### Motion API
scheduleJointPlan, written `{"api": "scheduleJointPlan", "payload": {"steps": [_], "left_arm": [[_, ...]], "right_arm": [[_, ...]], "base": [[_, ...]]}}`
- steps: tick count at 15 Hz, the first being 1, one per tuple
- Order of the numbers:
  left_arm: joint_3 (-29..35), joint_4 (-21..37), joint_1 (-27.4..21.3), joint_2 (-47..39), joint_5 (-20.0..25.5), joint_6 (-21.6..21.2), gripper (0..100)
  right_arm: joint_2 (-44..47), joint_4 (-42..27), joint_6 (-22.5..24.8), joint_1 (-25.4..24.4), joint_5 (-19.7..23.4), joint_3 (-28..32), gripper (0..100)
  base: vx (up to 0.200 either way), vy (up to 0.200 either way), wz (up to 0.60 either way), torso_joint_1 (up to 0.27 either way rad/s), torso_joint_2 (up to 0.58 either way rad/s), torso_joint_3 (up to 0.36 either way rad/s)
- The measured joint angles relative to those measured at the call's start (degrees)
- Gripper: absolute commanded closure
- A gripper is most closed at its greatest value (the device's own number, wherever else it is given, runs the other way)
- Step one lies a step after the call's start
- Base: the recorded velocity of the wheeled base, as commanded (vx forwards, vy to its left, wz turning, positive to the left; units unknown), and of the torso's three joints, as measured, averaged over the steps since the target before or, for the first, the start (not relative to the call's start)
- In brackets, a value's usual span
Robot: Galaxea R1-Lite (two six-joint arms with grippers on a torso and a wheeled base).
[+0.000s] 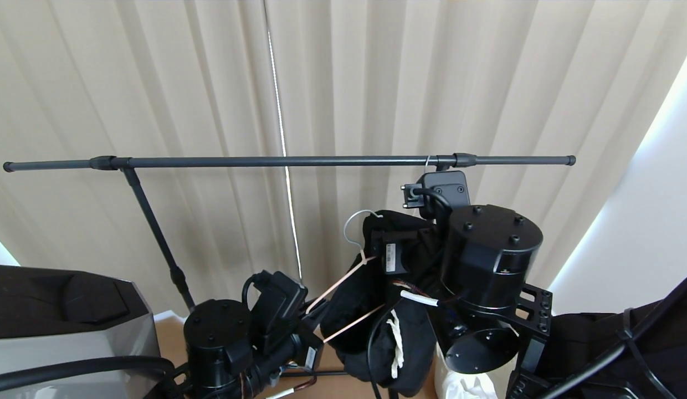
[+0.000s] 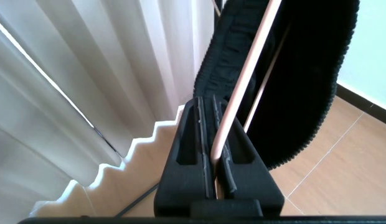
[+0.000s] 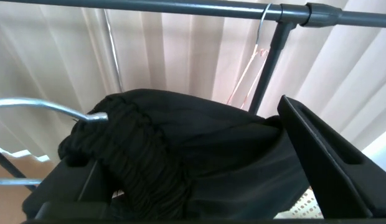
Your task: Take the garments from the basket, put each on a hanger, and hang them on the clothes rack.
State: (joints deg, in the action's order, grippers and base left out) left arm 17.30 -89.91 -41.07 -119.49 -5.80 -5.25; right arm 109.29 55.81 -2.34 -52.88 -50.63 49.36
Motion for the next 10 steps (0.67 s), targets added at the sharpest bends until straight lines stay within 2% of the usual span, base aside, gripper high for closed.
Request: {"api": "scheduleJointPlan", "payload": {"steps": [4,10], "left_arm": [[0.3,0.0,-0.1,0.4,0.0,1.1,100],[0.6,0.0,0.0,0.7,0.0,2.0,100]], "right_arm": [[1.7,2.7,0.7,-0.2,0.0,-0.1,0],[2.9,2.7,0.7,-0.2,-0.1,-0.4,0]], "base": [[0.0,0.0,0.0,0.0,0.0,0.0],[0.0,0.0,0.0,0.0,0.0,0.0]]}}
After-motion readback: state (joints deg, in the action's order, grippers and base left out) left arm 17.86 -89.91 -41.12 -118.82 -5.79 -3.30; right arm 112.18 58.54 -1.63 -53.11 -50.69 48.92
